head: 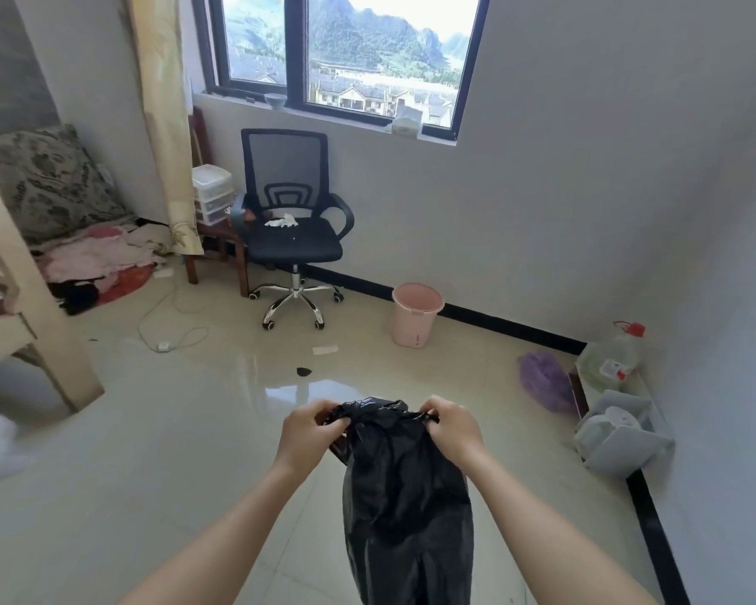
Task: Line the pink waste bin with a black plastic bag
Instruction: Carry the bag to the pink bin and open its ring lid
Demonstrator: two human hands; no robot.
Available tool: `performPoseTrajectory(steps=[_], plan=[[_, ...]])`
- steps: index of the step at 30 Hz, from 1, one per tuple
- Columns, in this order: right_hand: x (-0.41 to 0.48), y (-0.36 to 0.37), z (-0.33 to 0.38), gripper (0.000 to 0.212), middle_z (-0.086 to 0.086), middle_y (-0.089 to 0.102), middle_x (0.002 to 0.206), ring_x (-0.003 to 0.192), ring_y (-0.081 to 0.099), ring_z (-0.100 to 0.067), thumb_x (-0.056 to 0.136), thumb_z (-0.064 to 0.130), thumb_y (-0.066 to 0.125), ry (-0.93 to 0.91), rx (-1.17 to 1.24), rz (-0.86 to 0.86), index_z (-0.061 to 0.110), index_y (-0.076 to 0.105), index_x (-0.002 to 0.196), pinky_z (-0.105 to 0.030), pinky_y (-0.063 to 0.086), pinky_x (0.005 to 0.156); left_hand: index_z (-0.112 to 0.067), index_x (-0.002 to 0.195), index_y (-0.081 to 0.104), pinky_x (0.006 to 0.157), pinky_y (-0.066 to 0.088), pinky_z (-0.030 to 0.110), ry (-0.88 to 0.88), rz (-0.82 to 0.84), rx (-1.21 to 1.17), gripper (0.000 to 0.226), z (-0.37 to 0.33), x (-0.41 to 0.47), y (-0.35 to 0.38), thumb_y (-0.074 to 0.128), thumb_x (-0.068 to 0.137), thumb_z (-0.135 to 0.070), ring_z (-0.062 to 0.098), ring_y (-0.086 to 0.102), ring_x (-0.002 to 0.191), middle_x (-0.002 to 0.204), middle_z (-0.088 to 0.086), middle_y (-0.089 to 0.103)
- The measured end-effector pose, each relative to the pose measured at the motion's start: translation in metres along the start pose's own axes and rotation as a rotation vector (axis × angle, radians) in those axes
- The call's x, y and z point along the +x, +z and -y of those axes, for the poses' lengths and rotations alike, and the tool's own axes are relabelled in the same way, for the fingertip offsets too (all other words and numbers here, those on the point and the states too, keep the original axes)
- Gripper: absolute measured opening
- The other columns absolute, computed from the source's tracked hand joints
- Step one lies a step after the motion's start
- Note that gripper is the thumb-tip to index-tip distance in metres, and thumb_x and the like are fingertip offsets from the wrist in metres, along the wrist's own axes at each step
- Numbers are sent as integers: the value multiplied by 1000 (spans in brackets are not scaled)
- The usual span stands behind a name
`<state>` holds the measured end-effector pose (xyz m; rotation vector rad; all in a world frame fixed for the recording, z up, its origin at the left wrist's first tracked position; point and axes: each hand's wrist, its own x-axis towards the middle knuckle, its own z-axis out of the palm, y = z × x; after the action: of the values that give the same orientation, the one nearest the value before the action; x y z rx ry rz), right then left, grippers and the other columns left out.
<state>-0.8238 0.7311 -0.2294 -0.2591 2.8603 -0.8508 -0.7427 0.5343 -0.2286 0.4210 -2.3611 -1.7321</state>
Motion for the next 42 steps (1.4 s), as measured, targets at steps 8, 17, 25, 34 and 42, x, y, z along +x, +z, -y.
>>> performPoseTrajectory(steps=[8, 17, 25, 34, 42], plan=[[172, 18, 1, 24, -12, 69, 107, 99, 59, -31, 85, 5, 47, 18, -44, 49, 13, 63, 101, -32, 46, 74, -29, 64, 64, 62, 46, 14, -22, 17, -3, 30, 25, 169, 17, 68, 75, -1, 2, 59, 59, 62, -10, 66], [356, -3, 12, 25, -19, 70, 98, 95, 60, -34, 80, -5, 46, 109, 16, 6, 4, 65, 94, -26, 33, 66, -34, 59, 56, 53, 39, 5, 18, 131, 79, 38, 13, 370, 38, 69, 75, -2, -1, 54, 52, 62, -6, 60], [494, -29, -39, 28, -19, 69, 102, 99, 59, -34, 80, -8, 44, 171, 37, -12, 1, 64, 97, -27, 34, 69, -28, 66, 60, 61, 42, 17, 8, 267, 92, 28, 8, 517, 116, 67, 75, -2, 10, 53, 62, 65, -7, 60], [655, -81, -96, 30, -17, 69, 94, 87, 57, -30, 78, -10, 43, 216, 97, -17, 1, 65, 95, -26, 34, 66, -30, 61, 57, 63, 46, 21, -14, 268, 120, 32, -28, 671, 211, 67, 74, -3, 9, 54, 59, 62, -8, 60], [740, -87, -142, 32, -8, 58, 84, 79, 47, -19, 80, -12, 41, 310, 50, 45, 1, 65, 97, -24, 30, 62, -33, 61, 55, 56, 41, 9, -106, 375, 182, 35, -2, 758, 278, 69, 72, -3, 6, 54, 59, 64, -9, 61]])
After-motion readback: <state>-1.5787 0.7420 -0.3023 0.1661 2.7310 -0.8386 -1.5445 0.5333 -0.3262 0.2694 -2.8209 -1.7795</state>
